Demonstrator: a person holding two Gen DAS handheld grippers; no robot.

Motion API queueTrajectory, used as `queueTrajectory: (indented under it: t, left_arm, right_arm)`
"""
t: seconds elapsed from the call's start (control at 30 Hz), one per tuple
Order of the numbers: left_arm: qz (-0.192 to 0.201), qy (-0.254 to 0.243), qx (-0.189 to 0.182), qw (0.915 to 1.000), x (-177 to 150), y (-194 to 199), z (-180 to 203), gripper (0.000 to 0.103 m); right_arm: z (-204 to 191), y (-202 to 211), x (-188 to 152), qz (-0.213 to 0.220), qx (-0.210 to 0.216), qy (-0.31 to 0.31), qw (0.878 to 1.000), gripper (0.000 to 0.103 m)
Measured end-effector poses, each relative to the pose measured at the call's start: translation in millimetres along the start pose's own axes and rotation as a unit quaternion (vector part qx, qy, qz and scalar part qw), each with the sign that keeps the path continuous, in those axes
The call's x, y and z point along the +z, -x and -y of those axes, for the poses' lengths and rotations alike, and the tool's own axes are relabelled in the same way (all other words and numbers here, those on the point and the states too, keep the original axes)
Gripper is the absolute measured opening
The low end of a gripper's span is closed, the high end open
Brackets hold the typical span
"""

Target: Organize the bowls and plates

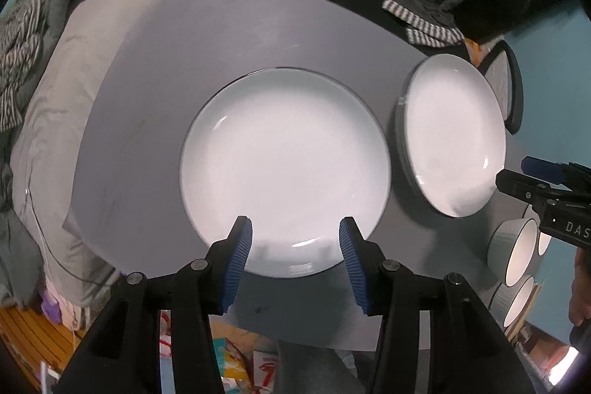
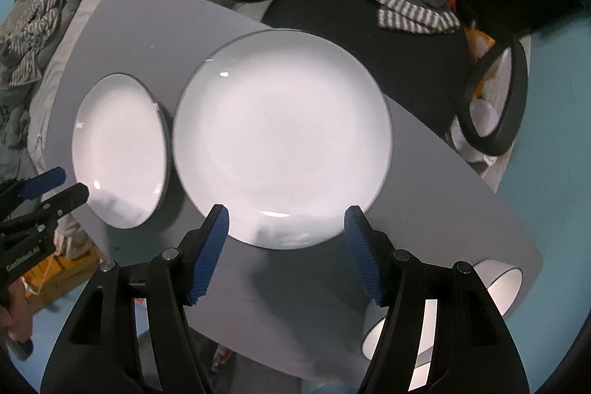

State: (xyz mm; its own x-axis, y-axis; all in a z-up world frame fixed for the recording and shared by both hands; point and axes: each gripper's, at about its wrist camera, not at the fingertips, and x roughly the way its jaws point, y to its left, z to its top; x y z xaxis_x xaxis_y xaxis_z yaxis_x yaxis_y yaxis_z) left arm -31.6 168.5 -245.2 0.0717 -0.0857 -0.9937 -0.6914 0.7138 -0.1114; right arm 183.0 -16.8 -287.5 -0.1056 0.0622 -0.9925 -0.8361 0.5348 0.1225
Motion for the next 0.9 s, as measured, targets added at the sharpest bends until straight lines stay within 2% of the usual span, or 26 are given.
queueTrajectory:
  t: [0.4, 0.9]
  left_arm:
    - [0.001, 0.06, -0.002, 0.9982, -17, -1, -49, 0.05]
    - [-0.013, 0.139, -0.013, 0.99, -24, -20, -98, 0.051]
  right_arm:
    - [-58, 0, 21, 0.004, 0.007, 0.063, 0.998, 0.065]
    - [-108, -22, 73, 0.001, 0.027, 0.122, 0.992, 0.066]
